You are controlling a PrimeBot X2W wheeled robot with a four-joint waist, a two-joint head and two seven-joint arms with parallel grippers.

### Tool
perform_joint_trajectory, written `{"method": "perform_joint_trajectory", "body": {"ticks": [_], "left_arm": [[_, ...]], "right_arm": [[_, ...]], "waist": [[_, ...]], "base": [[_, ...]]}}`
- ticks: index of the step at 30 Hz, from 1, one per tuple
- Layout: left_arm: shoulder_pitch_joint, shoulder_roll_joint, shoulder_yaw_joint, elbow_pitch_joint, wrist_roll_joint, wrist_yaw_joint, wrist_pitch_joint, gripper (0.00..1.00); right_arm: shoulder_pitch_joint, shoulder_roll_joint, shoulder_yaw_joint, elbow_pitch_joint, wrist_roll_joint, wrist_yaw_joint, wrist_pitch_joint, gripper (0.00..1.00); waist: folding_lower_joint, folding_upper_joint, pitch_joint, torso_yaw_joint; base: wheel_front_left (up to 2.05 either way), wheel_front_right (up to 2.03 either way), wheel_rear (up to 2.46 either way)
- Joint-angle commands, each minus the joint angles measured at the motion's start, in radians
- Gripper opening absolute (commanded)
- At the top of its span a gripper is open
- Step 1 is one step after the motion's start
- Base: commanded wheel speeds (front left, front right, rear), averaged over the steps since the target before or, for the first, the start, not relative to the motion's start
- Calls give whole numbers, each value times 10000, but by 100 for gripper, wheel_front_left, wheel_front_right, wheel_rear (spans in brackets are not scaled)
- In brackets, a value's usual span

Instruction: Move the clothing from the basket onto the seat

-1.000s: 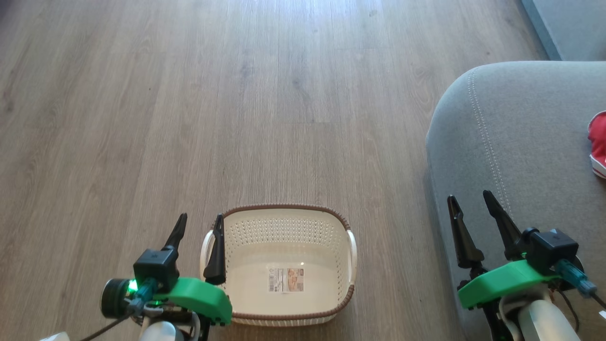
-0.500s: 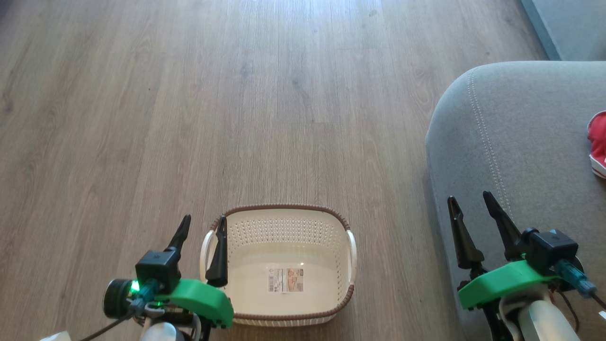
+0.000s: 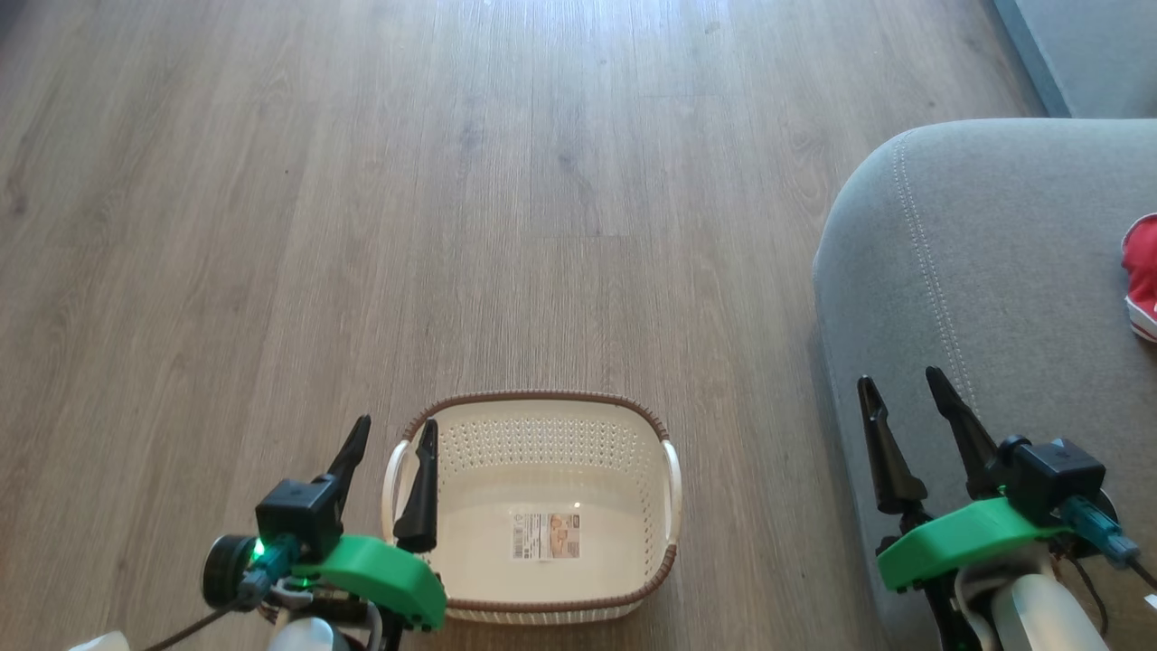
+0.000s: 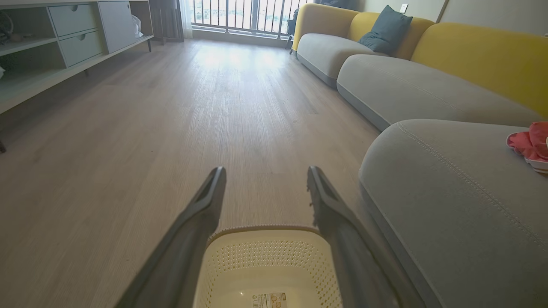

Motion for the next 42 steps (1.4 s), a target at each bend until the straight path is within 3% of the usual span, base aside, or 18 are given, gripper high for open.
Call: {"method": "perform_joint_trajectory", "body": {"ticks": [1, 6, 7, 12, 42], "left_arm": [[-170, -1, 371, -370, -53, -59, -51, 100], [-166, -1, 474, -553, -228, -193, -51, 100], [4, 2, 39, -159, -205, -189, 0, 0], [261, 6, -19, 482, -236, -190, 22, 0], [16, 68, 738, 384, -3619, -608, 866, 0]], "right_arm": [[-248, 10, 156, -276, -28, -4, -95, 100], [-288, 8, 170, -268, -28, -4, -95, 100], [1, 1, 3, 36, 7, 0, 2, 0], [228, 4, 74, 690, 34, 0, 35, 0], [-15, 135, -327, 599, 3392, -1, 879, 0]], "waist": [[0, -1, 1, 6], [0, -1, 27, -5], [0, -1, 24, -4], [0, -1, 24, -5], [0, -1, 37, -86]], "base": [[0, 0, 0], [0, 0, 0], [0, 0, 0], [0, 0, 0], [0, 0, 0]]}}
